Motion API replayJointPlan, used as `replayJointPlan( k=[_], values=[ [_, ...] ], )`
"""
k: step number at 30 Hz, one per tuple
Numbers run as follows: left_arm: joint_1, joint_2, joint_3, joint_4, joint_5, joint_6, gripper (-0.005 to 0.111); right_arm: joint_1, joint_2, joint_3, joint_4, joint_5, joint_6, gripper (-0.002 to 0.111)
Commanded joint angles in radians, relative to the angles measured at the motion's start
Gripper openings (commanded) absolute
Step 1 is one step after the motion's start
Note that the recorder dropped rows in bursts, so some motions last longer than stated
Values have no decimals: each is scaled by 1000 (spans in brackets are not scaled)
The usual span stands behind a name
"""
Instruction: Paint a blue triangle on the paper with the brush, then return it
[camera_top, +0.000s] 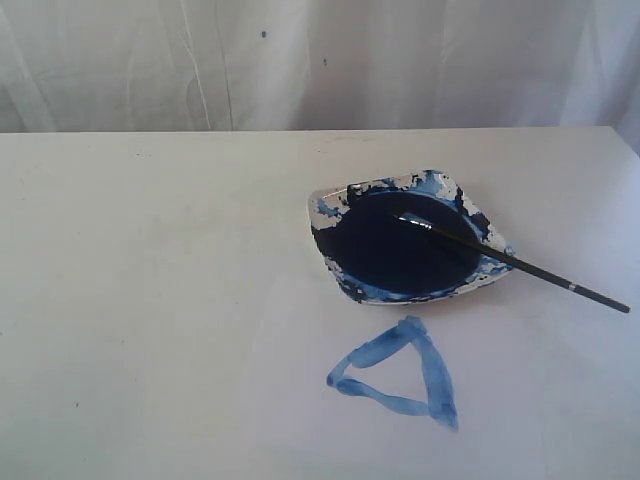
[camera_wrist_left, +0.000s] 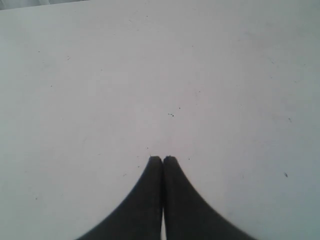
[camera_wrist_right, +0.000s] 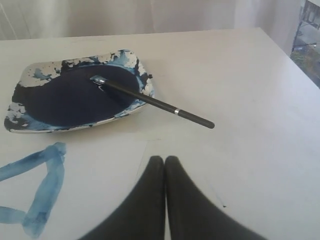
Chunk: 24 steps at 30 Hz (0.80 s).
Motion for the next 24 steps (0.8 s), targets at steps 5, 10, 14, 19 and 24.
replayJointPlan(
  k=[5,10,14,19,24],
  values=[
    [1,-4,4,-1,-3,-1,0,18,-6,5,-1,-11,-16,0],
    [1,-4,4,-1,-3,-1,0,18,-6,5,-1,-11,-16,0],
    [1,-4,4,-1,-3,-1,0,18,-6,5,-1,-11,-16,0],
    [1,-4,4,-1,-3,-1,0,18,-6,5,-1,-11,-16,0],
    [-39,-4,4,-2,-3,-1,0,18,-6,5,-1,-11,-16,0]
  ],
)
